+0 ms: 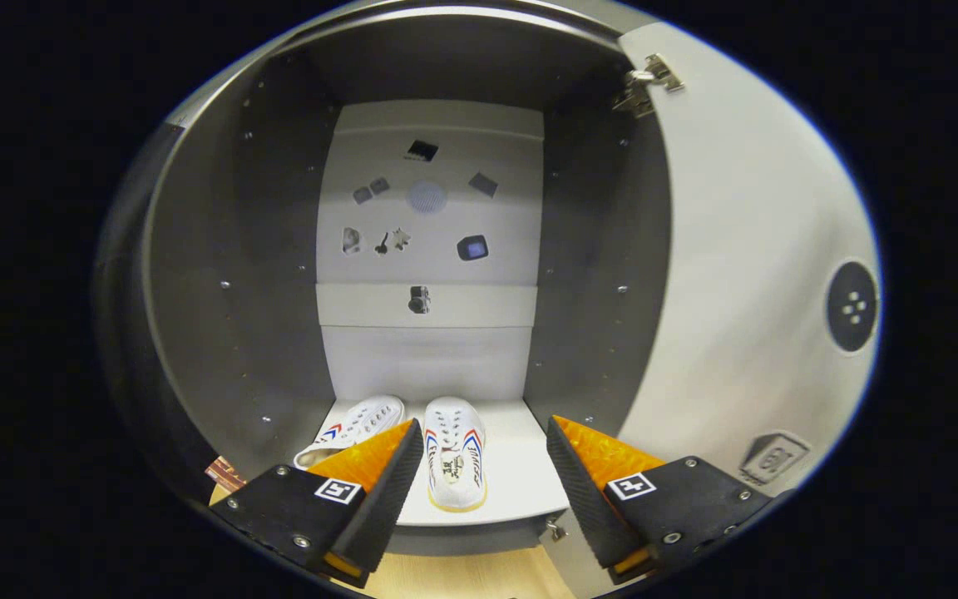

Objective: Open the shoe cabinet door, grab the shoes and put them into the shoe cabinet, then close the shoe cabinet door.

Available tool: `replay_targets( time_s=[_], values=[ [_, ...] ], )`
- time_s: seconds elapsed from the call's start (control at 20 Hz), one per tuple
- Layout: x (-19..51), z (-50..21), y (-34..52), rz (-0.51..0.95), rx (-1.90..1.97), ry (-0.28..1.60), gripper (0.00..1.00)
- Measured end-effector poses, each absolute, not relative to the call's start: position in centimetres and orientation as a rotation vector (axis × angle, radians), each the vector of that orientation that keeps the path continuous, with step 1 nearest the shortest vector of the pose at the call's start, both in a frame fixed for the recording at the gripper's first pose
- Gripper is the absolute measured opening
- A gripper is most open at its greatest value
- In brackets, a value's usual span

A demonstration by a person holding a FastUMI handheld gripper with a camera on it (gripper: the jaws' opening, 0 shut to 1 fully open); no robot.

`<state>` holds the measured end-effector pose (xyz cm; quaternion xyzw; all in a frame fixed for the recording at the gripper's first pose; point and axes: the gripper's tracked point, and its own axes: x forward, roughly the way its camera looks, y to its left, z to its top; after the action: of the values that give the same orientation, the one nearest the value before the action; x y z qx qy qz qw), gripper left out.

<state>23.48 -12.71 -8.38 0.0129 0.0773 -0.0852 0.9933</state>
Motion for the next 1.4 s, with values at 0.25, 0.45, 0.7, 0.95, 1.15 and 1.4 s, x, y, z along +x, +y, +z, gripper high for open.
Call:
replay_targets(
  time_s=[0.25,0.45,0.7,0.95,1.15,1.4],
  values=[
    [12.1,-5.7,-14.2,-0.208,-0.027,0.091,0.94],
    [3.9,-4.9,-16.8,-0.273,-0.031,0.070,0.95],
    [-3.8,-4.6,-21.7,-0.358,-0.026,0.068,0.95],
    [-7.8,-4.9,-24.4,-0.292,0.059,0.073,0.94],
    [-8.9,-4.9,-28.9,-0.323,-0.015,0.068,0.95],
    [-6.4,-5.7,-27.6,-0.208,0.017,0.062,0.95]
  ],
)
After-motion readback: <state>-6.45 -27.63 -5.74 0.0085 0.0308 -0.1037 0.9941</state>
